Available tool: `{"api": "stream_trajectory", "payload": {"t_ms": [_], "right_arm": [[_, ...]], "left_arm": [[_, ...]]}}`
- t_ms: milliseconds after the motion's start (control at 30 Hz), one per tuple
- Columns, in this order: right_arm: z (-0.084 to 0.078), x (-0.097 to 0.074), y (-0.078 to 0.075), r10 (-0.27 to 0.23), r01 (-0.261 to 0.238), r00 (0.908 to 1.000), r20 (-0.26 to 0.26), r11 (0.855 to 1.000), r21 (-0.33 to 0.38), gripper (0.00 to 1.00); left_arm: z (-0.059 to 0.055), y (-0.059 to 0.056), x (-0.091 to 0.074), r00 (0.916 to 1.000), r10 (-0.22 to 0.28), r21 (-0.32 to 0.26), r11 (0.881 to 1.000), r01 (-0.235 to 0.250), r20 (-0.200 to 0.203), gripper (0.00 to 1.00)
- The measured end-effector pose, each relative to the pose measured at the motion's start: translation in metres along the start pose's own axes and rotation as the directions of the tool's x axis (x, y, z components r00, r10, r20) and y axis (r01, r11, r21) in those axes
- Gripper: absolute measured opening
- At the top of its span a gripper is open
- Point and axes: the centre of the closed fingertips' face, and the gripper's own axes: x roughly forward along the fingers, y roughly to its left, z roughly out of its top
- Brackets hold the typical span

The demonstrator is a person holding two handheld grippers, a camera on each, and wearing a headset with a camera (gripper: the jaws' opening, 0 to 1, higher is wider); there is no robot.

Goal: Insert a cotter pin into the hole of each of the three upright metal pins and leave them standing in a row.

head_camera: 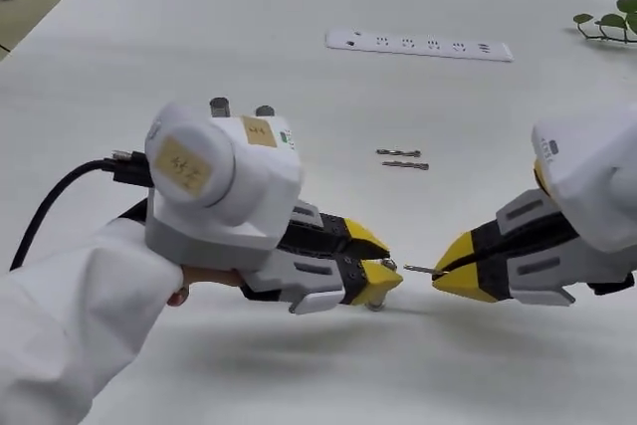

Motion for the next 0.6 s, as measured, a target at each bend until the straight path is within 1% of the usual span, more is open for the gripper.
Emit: {"api": "stream_trajectory", "payload": {"t_ms": [133,467,600], "right_arm": [[0.0004,0.0007,0.0005,0.003,-0.003,1.0,-0.003,1.0,-0.004,0.0],[0.0019,0.0009,0.0025,0.007,-0.007,1.0,-0.005,1.0,-0.01,0.0],[0.0017,0.0029,0.0046,0.016,-0.016,0.9998,-0.012,1.0,-0.016,0.0]], "left_arm": [[-0.0009,-0.0004,0.0005,1.0,-0.003,0.0,1.0,0.003,-0.004,0.07],[-0.0002,-0.002,0.0009,0.9999,-0.013,-0.005,1.0,0.013,-0.007,0.07],[0.0001,-0.0018,0.0013,0.9999,-0.012,-0.004,1.0,0.012,-0.008,0.07]]}}
